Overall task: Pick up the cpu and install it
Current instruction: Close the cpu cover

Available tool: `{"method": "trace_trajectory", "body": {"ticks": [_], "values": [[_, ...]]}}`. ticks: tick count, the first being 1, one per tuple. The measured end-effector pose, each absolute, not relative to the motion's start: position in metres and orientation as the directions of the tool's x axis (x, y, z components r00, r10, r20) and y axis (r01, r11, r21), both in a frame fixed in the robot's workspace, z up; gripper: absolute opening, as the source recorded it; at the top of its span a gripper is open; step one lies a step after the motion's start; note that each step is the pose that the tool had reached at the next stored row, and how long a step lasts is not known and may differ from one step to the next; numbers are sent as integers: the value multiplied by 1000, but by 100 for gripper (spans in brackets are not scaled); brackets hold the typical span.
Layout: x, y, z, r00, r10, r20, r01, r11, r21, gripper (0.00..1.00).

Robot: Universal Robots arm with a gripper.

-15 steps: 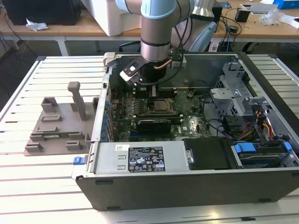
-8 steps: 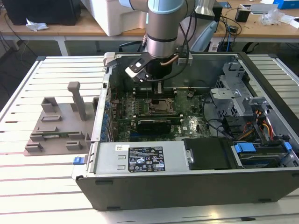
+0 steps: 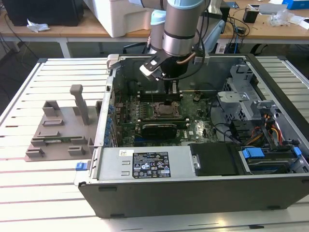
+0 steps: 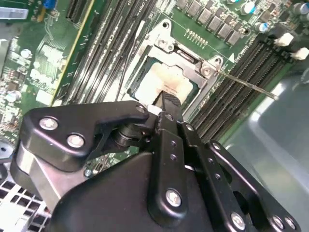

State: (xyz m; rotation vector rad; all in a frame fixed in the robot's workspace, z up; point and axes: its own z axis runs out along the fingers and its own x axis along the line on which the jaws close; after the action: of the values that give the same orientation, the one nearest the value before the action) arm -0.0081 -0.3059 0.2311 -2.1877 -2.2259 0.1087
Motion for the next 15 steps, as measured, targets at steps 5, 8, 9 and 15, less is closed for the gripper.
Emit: {"method": "trace_trajectory", "body": {"ticks": [5,8,9,15], "values": [[-8,-306,247,-19,999,-36,998,16,-63,11],[-8,-306,258,-19,999,-37,998,16,-63,11],[-8,-306,261,-19,999,-37,998,16,-63,11],[-8,-306,266,-19,999,-37,998,16,-63,11]]}}
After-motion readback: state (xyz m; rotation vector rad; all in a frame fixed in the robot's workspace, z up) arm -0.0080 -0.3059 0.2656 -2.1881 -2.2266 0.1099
